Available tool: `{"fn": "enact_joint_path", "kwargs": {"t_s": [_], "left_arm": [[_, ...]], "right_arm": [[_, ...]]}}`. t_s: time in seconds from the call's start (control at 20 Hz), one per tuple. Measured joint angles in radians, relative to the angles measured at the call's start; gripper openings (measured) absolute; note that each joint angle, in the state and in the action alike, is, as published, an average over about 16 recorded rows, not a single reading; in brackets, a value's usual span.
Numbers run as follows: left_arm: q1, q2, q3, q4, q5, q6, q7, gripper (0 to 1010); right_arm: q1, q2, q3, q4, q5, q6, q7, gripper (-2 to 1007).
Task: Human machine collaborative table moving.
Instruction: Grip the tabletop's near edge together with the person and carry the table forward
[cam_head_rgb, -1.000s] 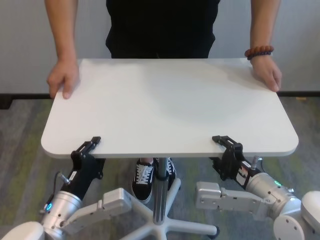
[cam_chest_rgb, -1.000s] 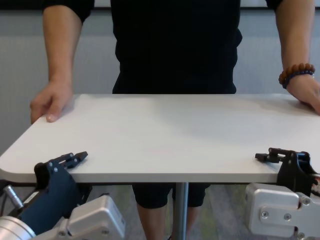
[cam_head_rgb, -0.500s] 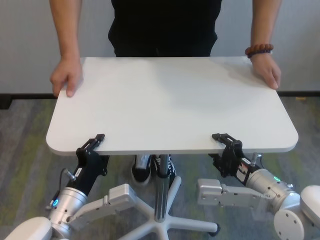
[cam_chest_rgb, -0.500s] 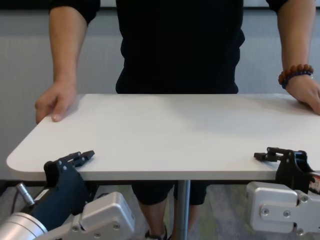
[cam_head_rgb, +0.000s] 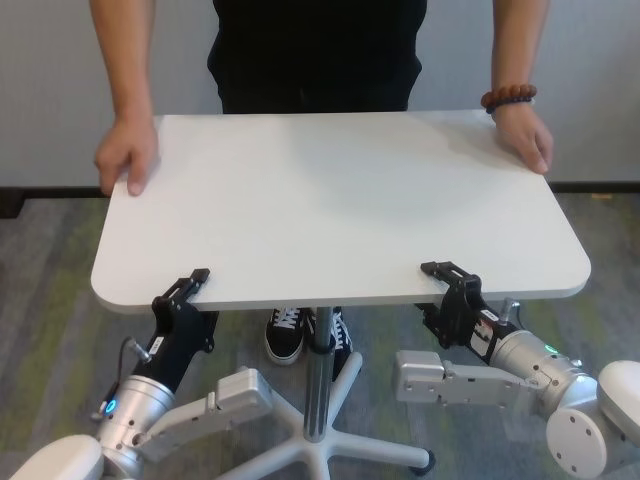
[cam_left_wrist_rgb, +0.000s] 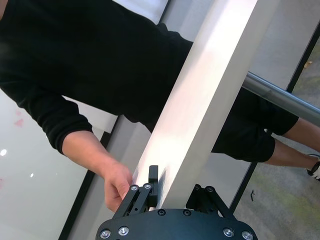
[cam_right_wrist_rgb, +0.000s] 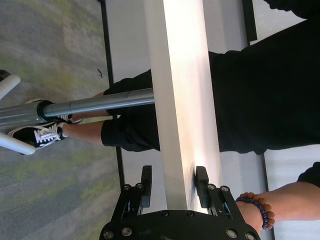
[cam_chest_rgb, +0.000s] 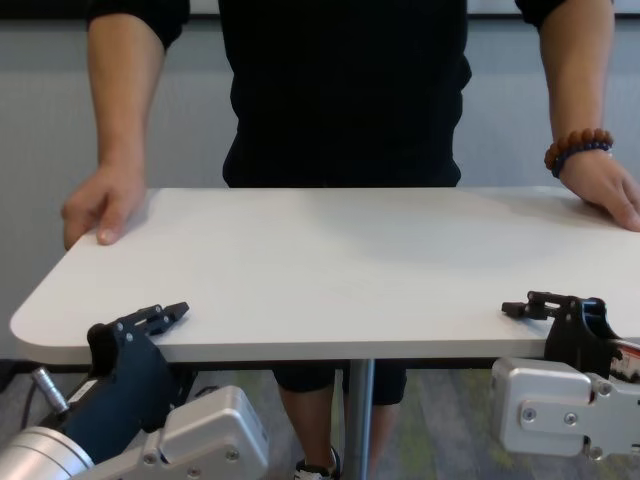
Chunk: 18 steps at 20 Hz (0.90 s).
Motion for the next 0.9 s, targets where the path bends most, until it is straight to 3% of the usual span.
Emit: {"fn": "enact_joint_path", "kwargs": {"t_s": [0.9], "left_arm": [[0.005,0.003,-0.001,-0.007,0.000,0.000,0.000,292]], "right_arm": [[0.092,-0.009,-0.030,0.107,0.019,-0.050,0.001,525]]}}
